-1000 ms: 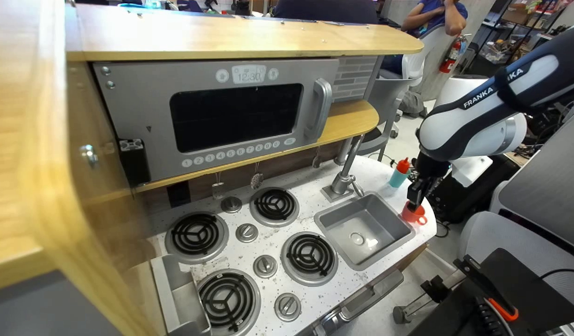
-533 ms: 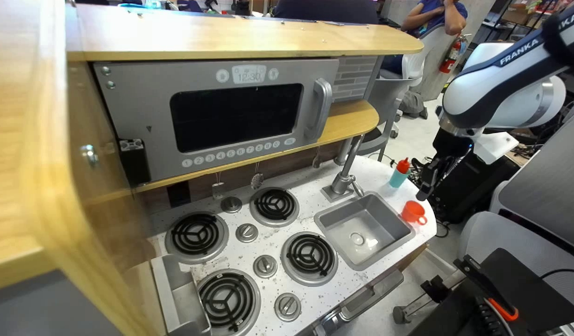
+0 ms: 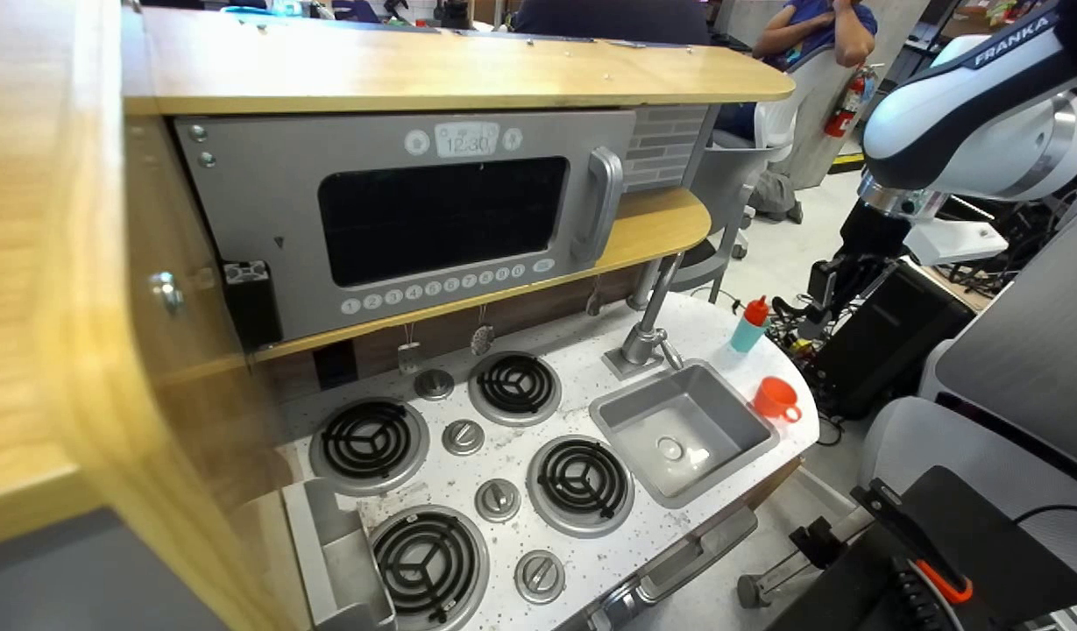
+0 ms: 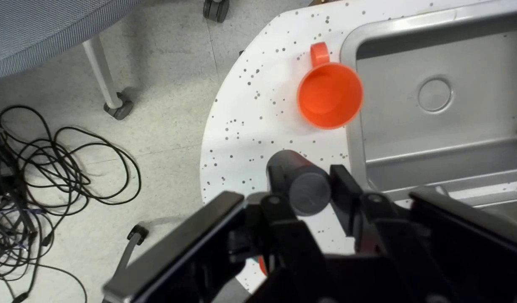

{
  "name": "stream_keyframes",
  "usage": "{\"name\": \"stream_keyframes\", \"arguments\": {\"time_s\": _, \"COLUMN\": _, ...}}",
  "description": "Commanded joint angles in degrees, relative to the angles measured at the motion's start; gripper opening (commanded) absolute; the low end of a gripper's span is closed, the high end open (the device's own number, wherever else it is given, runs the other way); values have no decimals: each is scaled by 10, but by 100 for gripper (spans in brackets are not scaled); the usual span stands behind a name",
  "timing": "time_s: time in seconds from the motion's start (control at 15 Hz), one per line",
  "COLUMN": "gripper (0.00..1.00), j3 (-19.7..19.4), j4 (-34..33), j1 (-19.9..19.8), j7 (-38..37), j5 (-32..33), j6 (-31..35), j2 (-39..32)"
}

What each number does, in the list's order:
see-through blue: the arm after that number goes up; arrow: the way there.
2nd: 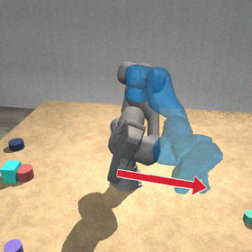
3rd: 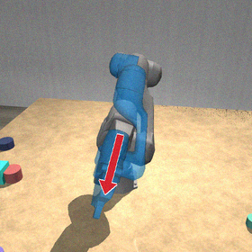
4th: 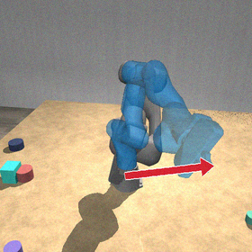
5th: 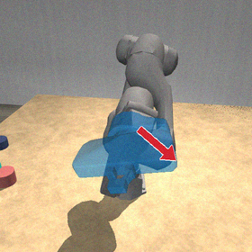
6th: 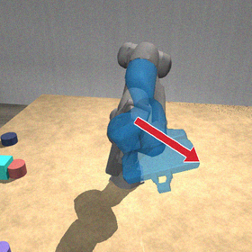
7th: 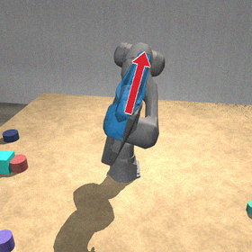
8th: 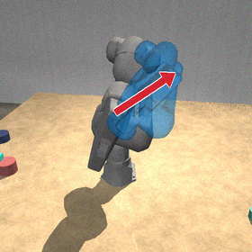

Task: Remove the grey cylinder from the orange mug and place it on the counter

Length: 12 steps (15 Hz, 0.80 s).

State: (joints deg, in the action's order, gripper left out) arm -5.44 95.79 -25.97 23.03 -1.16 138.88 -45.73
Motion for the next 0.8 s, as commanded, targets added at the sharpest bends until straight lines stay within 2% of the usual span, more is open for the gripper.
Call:
{"name": "stream_keyframes", "arguments": {"time_s": 0.0, "gripper": 8, "j3": -3, "j4": -74, "j1": -14, "j7": -25, "j5": -20, "j6": -34, "j2": -43}}
{"name": "stream_keyframes", "arguments": {"time_s": 0.33, "gripper": 8, "j3": -8, "j4": -156, "j1": -33, "j7": -52, "j5": -25, "j6": -71, "j2": -112}}
{"name": "stream_keyframes", "arguments": {"time_s": 0.73, "gripper": 8, "j3": -9, "j4": -227, "j1": -36, "j7": -69, "j5": -20, "j6": -87, "j2": -180}}
